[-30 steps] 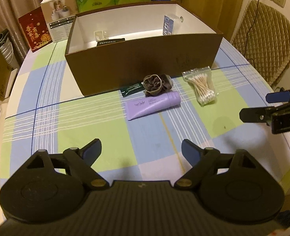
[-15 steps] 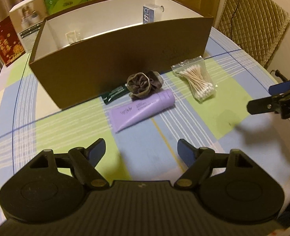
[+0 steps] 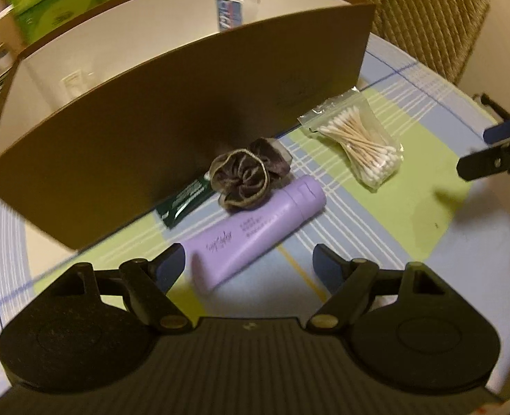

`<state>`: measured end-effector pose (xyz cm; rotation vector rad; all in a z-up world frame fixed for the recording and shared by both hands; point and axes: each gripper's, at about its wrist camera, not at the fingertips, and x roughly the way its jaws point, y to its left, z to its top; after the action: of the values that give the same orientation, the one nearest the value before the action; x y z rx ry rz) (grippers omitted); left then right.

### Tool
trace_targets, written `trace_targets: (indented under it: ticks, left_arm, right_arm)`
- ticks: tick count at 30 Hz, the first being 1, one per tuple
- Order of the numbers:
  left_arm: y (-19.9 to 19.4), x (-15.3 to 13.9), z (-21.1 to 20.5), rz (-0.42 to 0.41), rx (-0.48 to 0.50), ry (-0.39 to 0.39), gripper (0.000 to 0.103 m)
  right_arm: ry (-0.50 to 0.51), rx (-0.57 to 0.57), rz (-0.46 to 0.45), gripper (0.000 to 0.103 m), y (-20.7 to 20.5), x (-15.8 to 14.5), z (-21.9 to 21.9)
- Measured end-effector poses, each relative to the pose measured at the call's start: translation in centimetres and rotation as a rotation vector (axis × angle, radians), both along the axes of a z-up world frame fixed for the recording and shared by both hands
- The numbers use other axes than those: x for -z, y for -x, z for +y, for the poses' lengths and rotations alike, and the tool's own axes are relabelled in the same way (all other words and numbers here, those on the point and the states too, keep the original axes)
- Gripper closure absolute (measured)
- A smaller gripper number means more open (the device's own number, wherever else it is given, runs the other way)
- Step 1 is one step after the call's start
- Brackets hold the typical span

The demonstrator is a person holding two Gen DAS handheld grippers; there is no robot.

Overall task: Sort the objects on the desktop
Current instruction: 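Move the left tool to the purple tube and close on it, then lift the purple tube off the table with the left tool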

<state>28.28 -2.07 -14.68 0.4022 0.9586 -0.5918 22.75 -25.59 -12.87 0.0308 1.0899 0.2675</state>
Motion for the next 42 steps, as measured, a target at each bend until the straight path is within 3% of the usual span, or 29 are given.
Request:
trace_targets:
  ticks: [7, 9, 13, 14, 15, 17, 26, 32, 42]
  left_arm:
    - [-2.0, 0.9, -0.9, 0.014, 0.117, -0.017, 0.027]
    - [-2.1, 1.1, -0.9, 0.036, 0.125, -0.011, 0.043]
    - [-1.3, 0.7, -0.6, 0.048, 0.13, 0.02, 0.057]
    - [-1.1, 0.7, -0.4, 0.07, 0.129, 0.037, 0.067]
    - [-0.9, 0.7, -0.3, 0.108, 0.127, 0.054, 0.069]
    - [-0.4, 0.9, -0.3, 0.135, 0.116, 0.061, 0.068]
    - [-1.3, 1.0, -2.9, 0.092, 0.017, 0.055, 0.068]
    - [-1.5, 1.2, -4.5, 0.065, 0.014, 0.038, 0.071]
    - [2.4, 0.7, -1.8, 0.074, -0.021, 0.021, 0.074]
  right_arm:
    - [-0.001, 0.03, 0.019, 0.002, -0.9, 0.3, -0.4]
    - [0.0, 0.039, 0.022, 0.002, -1.0, 0.4, -0.6]
    - [-0.006, 0.058, 0.033, 0.002, -1.1, 0.6, -0.9]
    - [-0.007, 0.062, 0.036, 0.002, -1.1, 0.7, -1.0]
    - [-0.009, 0.064, 0.039, 0.002, -1.2, 0.8, -1.1]
    - [-0.009, 0.066, 0.042, 0.002, -1.1, 0.9, -1.1]
    - [-0.013, 0.068, 0.032, 0.002, -0.7, 0.6, -1.2]
    - [-0.022, 0.095, 0.025, 0.002, -0.1, 0.3, -1.9]
    - [-0.046, 0.091, 0.02, 0.002, 0.9, 0.3, -2.0]
